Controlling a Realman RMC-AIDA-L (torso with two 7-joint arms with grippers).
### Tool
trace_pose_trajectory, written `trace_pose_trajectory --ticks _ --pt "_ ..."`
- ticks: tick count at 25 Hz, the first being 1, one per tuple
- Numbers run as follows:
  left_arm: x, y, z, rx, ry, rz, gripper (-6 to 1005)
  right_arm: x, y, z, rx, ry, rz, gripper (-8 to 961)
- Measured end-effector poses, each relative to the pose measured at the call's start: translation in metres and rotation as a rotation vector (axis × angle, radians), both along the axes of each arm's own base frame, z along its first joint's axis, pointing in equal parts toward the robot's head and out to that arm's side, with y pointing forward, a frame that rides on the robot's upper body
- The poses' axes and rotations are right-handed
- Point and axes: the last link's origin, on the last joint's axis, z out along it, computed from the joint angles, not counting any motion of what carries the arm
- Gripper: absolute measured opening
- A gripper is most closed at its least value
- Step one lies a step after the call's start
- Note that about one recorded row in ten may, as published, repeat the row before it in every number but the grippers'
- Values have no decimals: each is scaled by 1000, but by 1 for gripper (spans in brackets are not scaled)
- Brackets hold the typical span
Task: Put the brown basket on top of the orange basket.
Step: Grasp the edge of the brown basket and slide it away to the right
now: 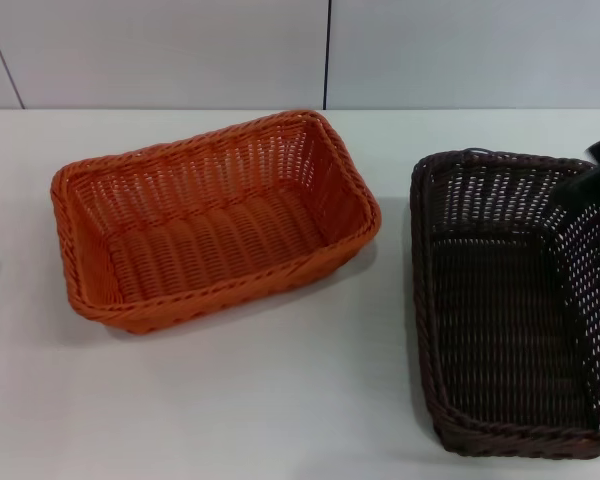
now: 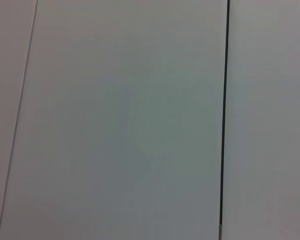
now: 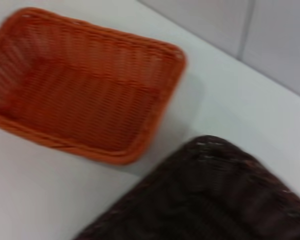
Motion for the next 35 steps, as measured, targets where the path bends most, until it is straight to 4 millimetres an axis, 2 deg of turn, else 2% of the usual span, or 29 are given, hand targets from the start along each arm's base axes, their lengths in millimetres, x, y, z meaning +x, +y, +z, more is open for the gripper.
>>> trace_pose_trajectory --ticks 1,11,17,21,28,35 --pt "0 -1 0 0 0 2 844 -4 -6 -9 -41 -2 7 808" --pt "-2 0 -2 -8 -17 0 844 -21 -37 -40 -306 -69 60 807" --pt "-1 2 -2 -11 -18 -2 844 -23 -42 -51 -371 -89 75 807" --pt "-1 3 -2 -8 -21 -2 844 -23 -47 -69 -460 -116 81 807" --pt "-2 3 -2 -8 -24 2 844 -27 -60 -88 -531 -146 126 806" --pt "-4 3 -1 -9 -24 13 844 -27 -67 -98 -579 -171 136 804"
